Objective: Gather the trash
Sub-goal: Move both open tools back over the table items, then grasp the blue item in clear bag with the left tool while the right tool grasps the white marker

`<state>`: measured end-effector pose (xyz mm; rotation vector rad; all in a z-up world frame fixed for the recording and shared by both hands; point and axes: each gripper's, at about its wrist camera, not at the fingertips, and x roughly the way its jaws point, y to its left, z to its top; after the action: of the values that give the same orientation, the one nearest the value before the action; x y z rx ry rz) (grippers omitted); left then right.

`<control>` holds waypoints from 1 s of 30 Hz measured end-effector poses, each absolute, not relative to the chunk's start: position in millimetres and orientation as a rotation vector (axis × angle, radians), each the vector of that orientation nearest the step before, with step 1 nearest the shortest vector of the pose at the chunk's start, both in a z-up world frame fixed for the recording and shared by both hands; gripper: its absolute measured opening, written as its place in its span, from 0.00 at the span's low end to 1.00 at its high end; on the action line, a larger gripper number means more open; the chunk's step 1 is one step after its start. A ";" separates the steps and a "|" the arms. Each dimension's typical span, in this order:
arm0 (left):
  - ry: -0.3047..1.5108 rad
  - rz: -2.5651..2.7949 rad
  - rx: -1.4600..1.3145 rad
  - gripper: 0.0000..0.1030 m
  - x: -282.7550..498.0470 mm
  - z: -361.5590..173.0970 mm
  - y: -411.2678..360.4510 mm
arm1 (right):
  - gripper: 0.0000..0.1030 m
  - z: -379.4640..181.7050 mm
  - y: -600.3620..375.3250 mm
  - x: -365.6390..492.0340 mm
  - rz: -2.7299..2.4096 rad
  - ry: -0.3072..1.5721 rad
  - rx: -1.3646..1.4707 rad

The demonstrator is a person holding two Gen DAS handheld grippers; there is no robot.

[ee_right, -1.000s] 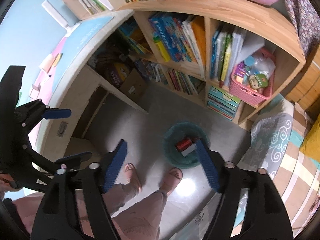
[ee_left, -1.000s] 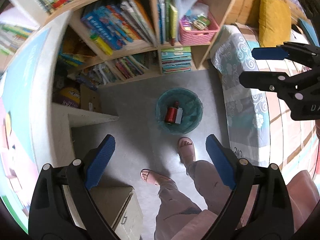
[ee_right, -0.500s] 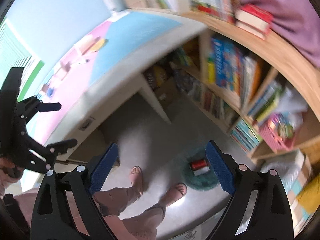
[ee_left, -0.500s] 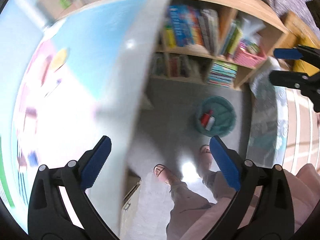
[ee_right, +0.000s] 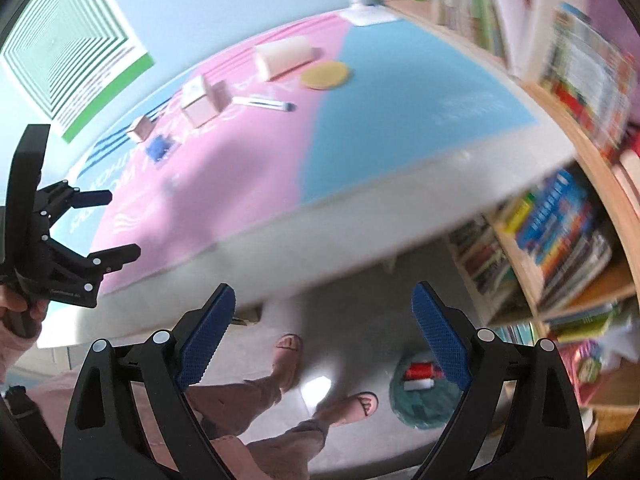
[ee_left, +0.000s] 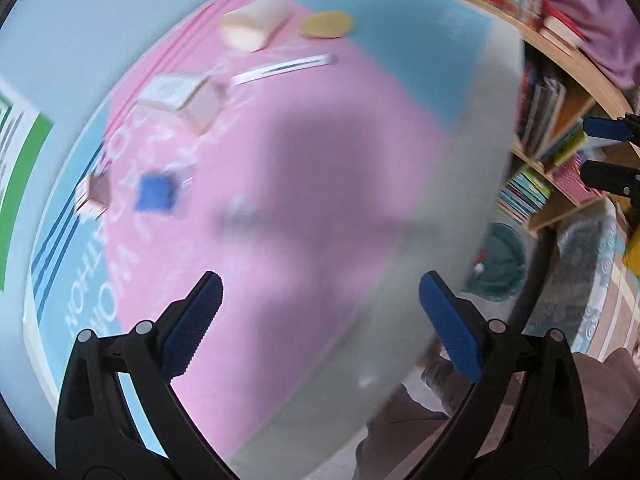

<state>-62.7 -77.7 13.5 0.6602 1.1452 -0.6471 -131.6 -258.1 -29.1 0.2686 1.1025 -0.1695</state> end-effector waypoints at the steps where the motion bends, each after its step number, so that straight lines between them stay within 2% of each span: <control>1: 1.148 -0.633 0.652 0.93 -53.2 14.4 -68.3 | 0.87 -30.4 -252.5 -119.7 -0.159 1.110 0.260; 14: 1.196 -0.545 0.563 0.93 31.0 11.0 6.1 | 0.89 -33.3 -201.1 7.5 -0.109 1.136 0.114; 30: 1.297 -0.365 0.422 0.93 99.4 -13.8 -11.1 | 0.89 -63.7 -215.6 108.1 0.129 1.239 -0.039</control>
<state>99.4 -11.1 -13.8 0.4216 1.2974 -0.3650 108.1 -215.6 -63.7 -0.0388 1.2392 0.1286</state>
